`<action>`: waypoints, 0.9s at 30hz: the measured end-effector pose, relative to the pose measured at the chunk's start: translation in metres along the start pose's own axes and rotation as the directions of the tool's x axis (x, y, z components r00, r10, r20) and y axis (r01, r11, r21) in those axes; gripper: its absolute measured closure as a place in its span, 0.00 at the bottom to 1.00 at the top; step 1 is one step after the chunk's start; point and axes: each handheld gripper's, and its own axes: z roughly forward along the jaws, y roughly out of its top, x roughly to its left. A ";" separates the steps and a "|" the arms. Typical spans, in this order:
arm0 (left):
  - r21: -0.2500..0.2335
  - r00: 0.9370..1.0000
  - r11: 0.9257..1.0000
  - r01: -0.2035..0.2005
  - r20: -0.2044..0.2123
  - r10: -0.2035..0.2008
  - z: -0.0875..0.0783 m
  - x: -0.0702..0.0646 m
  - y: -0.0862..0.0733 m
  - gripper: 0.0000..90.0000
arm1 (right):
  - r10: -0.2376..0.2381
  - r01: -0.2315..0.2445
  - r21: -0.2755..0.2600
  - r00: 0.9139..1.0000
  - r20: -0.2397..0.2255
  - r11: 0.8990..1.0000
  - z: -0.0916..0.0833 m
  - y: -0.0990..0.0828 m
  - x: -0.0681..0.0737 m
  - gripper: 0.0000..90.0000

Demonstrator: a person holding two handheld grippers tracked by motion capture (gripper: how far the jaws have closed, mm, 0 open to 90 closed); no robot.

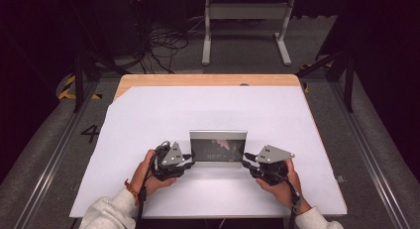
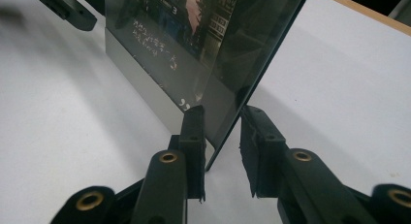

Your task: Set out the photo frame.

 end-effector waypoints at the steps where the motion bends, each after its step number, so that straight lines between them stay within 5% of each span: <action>1: 0.000 1.000 1.000 -0.001 0.000 0.001 -0.001 -0.001 -0.001 0.79 | -0.002 0.002 0.000 1.000 0.002 1.000 0.000 0.000 0.000 0.79; 18: 0.000 1.000 1.000 0.015 -0.010 -0.015 -0.013 -0.005 -0.012 0.75 | -0.020 0.020 0.017 1.000 0.010 1.000 0.001 -0.001 0.004 0.74; 27: -0.024 0.998 0.998 0.050 -0.035 -0.051 -0.027 -0.006 -0.024 0.64 | -0.025 0.024 0.025 0.999 0.026 0.999 0.003 -0.001 0.008 0.68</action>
